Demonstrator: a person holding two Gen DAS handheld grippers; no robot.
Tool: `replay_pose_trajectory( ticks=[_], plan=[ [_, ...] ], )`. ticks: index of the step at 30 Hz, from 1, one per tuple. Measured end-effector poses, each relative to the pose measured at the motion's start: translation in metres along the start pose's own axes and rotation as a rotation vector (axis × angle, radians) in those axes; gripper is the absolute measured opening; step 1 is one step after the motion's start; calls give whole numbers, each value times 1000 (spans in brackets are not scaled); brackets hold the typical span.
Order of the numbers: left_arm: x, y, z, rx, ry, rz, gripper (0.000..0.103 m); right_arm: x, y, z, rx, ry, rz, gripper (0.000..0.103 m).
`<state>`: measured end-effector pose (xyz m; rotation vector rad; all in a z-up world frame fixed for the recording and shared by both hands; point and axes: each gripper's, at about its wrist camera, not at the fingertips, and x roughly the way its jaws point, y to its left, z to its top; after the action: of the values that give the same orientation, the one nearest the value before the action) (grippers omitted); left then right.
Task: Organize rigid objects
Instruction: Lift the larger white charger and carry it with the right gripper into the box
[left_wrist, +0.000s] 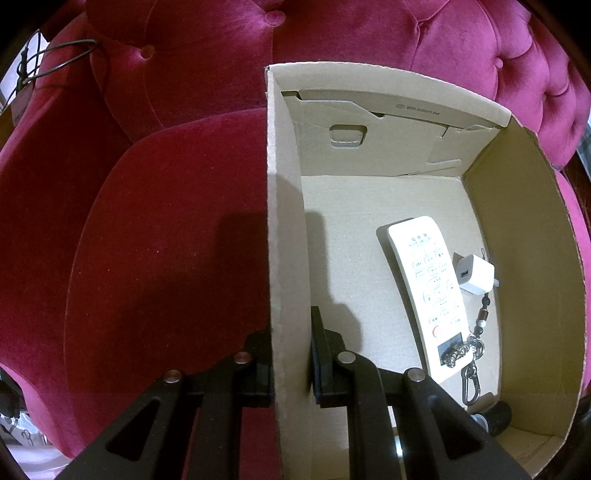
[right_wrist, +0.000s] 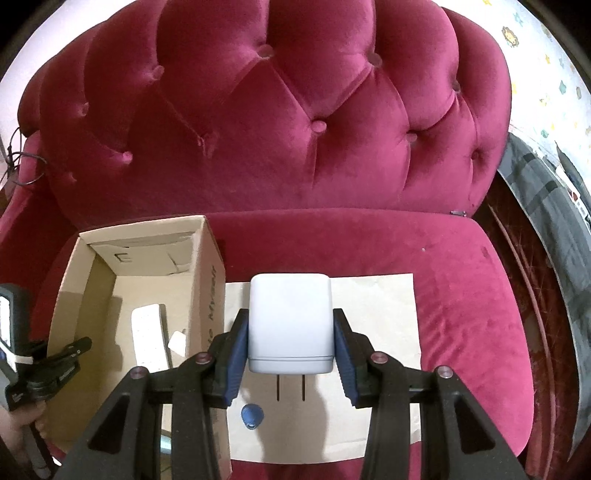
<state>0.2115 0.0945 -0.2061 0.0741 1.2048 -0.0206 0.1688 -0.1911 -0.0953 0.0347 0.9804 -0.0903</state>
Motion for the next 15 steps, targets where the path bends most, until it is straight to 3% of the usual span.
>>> replay_pose_trajectory(
  ticks=[15],
  plan=[
    [-2, 1, 1, -1, 0, -5, 15, -25, 31, 6, -46, -33, 44, 45]
  ],
)
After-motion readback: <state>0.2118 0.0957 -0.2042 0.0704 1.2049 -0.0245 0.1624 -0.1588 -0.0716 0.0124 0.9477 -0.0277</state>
